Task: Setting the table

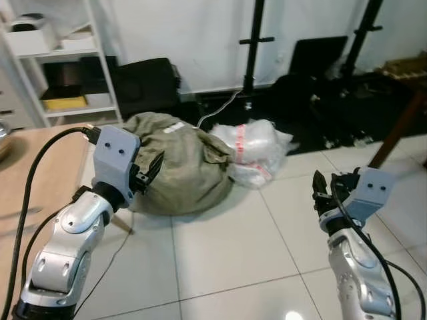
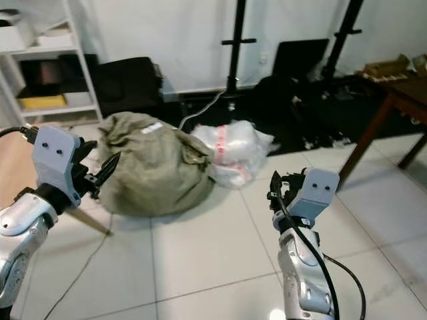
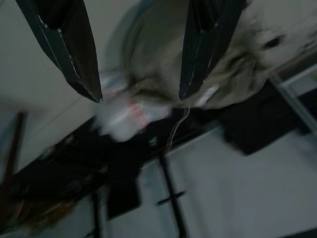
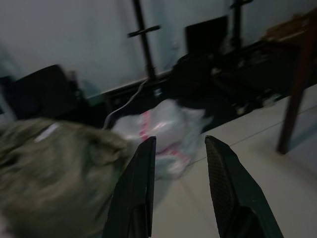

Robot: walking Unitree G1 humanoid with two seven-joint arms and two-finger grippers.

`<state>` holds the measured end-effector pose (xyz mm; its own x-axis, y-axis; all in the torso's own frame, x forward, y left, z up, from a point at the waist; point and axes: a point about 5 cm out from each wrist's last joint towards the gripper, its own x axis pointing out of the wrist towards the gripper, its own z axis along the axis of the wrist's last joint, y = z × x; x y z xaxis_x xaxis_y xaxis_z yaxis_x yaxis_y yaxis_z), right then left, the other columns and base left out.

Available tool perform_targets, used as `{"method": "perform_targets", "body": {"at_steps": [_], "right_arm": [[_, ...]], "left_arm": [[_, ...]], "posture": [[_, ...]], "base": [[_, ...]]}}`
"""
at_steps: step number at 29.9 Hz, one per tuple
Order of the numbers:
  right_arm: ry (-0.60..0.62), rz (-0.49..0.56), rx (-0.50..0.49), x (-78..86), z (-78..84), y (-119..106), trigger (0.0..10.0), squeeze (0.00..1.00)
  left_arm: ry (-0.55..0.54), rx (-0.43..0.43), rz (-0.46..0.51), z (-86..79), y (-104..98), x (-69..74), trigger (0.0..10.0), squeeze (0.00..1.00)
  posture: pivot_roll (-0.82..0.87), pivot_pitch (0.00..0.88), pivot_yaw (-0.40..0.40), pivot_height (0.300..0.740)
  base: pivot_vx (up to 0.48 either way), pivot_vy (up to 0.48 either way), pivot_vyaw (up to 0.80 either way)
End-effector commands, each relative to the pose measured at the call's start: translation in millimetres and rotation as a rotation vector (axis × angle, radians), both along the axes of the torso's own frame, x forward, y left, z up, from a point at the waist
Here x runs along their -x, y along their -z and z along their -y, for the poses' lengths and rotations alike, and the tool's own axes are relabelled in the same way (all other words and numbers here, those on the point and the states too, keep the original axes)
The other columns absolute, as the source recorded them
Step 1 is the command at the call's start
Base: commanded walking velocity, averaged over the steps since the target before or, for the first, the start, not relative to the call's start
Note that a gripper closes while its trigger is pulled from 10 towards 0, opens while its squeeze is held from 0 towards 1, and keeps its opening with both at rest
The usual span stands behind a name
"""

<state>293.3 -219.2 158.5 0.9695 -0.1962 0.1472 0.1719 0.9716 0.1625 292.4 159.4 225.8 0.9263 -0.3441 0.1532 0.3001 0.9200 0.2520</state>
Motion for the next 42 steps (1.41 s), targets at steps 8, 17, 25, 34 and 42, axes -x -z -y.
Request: {"method": "perform_targets", "body": {"at_steps": [8, 17, 25, 34, 42], "right_arm": [[-0.008, -0.007, -0.018, 0.0, -3.3, 3.0, 10.0, 0.00], [-0.005, -0.007, -0.019, -0.3, -2.5, 3.3, 10.0, 0.00], [-0.001, -0.008, -0.020, -0.3, -2.0, 3.3, 10.0, 0.00], [0.000, -0.007, -0.020, -0.4, -1.7, 3.3, 10.0, 0.00], [0.000, -0.007, -0.020, -0.4, -1.8, 3.3, 10.0, 0.00]], "left_arm": [[-0.014, -0.016, -0.011, -5.1, 4.5, -0.2, 10.0, 0.00], [0.000, -0.011, -0.009, -3.0, 4.4, -0.2, 10.0, 0.00], [0.009, -0.008, -0.007, -1.0, 4.4, -0.8, 10.0, 0.00], [0.013, -0.008, -0.006, -0.6, 4.4, -1.1, 10.0, 0.00], [0.013, -0.008, -0.005, -0.7, 4.5, -1.2, 10.0, 0.00]], "posture": [[-0.03, 0.000, 0.085, 0.740], [-0.03, 0.000, 0.085, 0.740], [-0.03, 0.000, 0.087, 0.740], [-0.03, 0.000, 0.087, 0.740], [-0.03, 0.000, 0.087, 0.740]], "base": [[0.480, 0.000, -0.75], [0.480, 0.000, -0.75], [0.480, 0.000, -0.75], [0.480, 0.000, -0.75], [0.480, 0.000, -0.75]]}}
